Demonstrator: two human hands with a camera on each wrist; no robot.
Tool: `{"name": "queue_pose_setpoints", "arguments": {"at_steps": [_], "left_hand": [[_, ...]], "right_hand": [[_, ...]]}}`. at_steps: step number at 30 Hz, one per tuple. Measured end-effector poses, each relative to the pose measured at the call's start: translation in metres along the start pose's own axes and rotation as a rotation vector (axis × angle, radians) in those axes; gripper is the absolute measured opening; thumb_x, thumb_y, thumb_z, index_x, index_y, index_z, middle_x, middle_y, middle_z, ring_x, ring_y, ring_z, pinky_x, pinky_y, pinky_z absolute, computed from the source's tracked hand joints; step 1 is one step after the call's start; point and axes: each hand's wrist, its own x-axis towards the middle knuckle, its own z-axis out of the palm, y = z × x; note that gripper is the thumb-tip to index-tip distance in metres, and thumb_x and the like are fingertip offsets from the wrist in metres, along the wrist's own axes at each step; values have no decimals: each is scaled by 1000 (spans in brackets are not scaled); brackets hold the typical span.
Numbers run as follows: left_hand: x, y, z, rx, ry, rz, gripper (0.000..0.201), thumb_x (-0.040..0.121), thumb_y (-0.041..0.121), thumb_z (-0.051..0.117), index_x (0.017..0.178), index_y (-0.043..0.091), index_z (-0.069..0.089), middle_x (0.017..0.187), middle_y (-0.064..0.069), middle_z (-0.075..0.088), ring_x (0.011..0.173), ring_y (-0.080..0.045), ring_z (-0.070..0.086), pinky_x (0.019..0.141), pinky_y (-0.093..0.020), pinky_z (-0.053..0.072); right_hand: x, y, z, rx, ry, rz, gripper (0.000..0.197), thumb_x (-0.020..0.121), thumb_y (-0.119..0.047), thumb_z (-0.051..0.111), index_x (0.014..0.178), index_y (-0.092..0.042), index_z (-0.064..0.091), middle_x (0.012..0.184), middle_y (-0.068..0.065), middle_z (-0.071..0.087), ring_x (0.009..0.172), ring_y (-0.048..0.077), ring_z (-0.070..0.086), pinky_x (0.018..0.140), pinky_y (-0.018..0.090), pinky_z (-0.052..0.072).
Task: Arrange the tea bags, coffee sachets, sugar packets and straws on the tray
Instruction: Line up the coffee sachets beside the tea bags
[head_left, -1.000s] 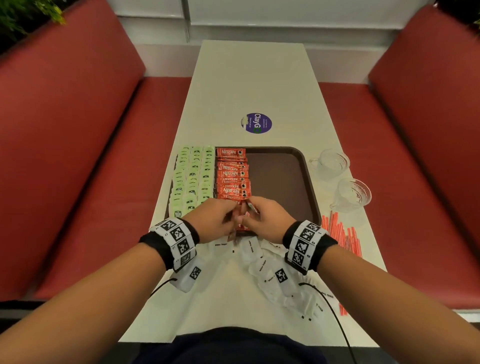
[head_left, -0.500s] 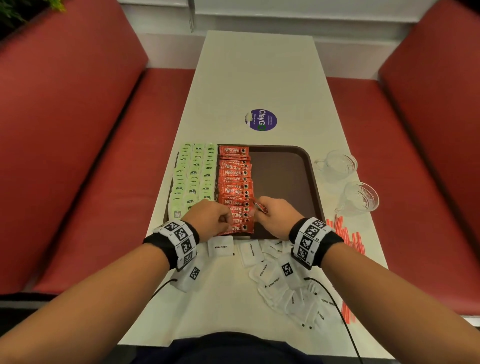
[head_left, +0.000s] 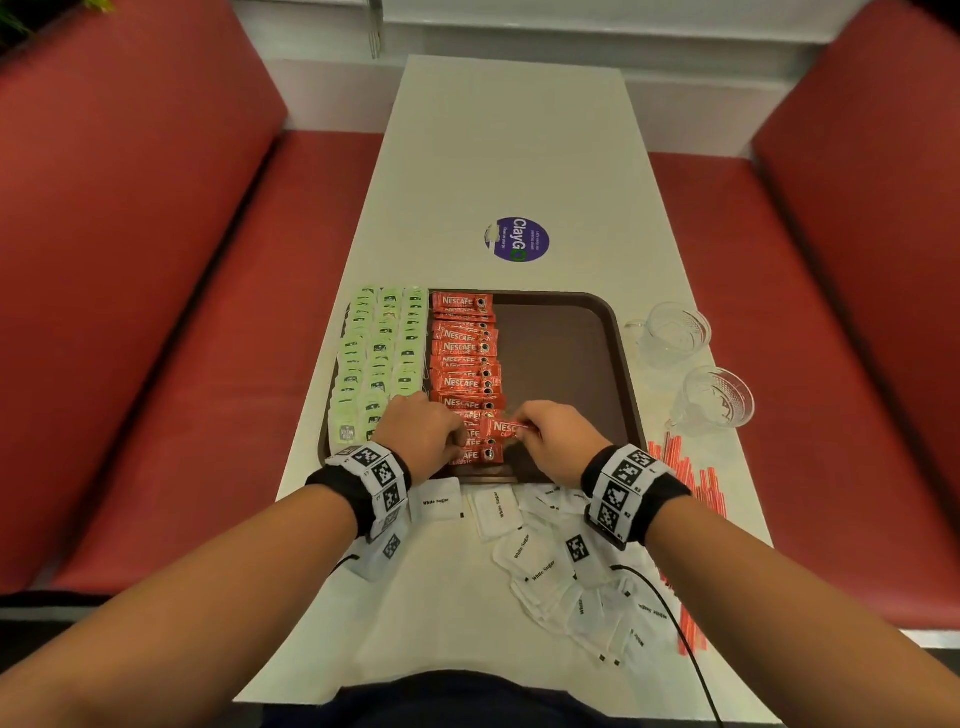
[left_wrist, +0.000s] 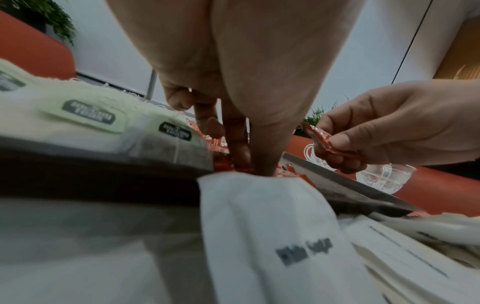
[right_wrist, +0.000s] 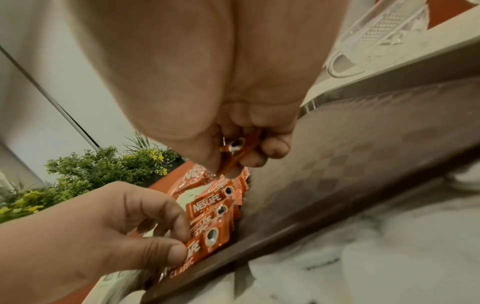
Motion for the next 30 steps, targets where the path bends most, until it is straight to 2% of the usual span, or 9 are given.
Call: {"name": "queue_pose_setpoints", "arguments": {"at_steps": [6, 11, 15, 17, 19, 22, 25, 27, 30], "left_hand": [[0, 3, -15, -246, 52, 23, 49, 77, 66, 69, 116, 37, 63, 102, 16, 58, 101, -9, 49, 94, -36, 41], [-1, 8, -25, -265, 64, 80, 36, 93, 52, 57, 117, 28, 69, 101, 5, 66, 98, -15, 52, 87, -35, 44], [-6, -6, -18, -319, 37, 118, 26, 92, 50, 61, 103, 30, 74, 89, 13, 62, 90, -12, 52, 83, -36, 46], [-9, -11, -14, -277, -3, 146, 27, 94, 49, 58, 109, 32, 73, 94, 15, 60, 95, -13, 52, 87, -36, 43], [-12, -16, -10, -217, -73, 119, 29, 98, 48, 53, 117, 34, 70, 102, 13, 60, 104, -15, 50, 91, -36, 37], [-17, -23, -3, -176, -129, 80, 26, 99, 45, 52, 119, 39, 68, 110, 14, 62, 107, -16, 47, 94, -40, 35], [-20, -21, 1, -178, -90, 41, 19, 95, 44, 60, 110, 40, 70, 102, 18, 67, 100, -13, 47, 96, -41, 34], [-20, -16, 4, -160, -50, 18, 16, 92, 45, 63, 103, 37, 71, 94, 19, 67, 98, -11, 47, 99, -41, 34], [-19, -11, 8, -99, -34, 0, 17, 91, 49, 62, 99, 36, 70, 96, 18, 67, 99, -13, 47, 96, -40, 35]], "right_hand": [[6, -6, 1, 9, 31, -75, 17, 97, -17, 60, 112, -15, 68, 104, -3, 63, 96, 14, 57, 84, 23, 41], [7, -20, -2, 43, 74, -178, 14, 93, -23, 68, 104, -15, 71, 97, -4, 65, 88, 11, 58, 81, 25, 47], [7, -21, -8, 76, 5, -101, 10, 87, -28, 76, 86, -22, 68, 86, -5, 66, 80, 13, 61, 76, 28, 52], [8, -20, -6, 59, -56, -74, 13, 84, -31, 78, 82, -24, 67, 84, -6, 67, 79, 11, 62, 76, 29, 53], [8, -18, -3, 33, -100, -53, 13, 85, -35, 76, 87, -24, 69, 87, -7, 67, 81, 10, 62, 78, 29, 54], [12, -13, 1, -40, -102, -18, 16, 96, -30, 63, 108, -21, 69, 99, -5, 69, 90, 13, 63, 88, 34, 54], [16, -11, 2, -151, -115, 41, 28, 100, -19, 50, 127, -16, 60, 115, 5, 64, 103, 22, 61, 92, 35, 50], [21, -11, 2, -197, -124, 58, 34, 101, -18, 48, 134, -13, 51, 120, 8, 59, 107, 25, 58, 93, 36, 49], [28, -15, 1, -219, -139, 73, 38, 102, -22, 47, 139, -13, 46, 125, 9, 55, 113, 27, 56, 96, 36, 46]]}}
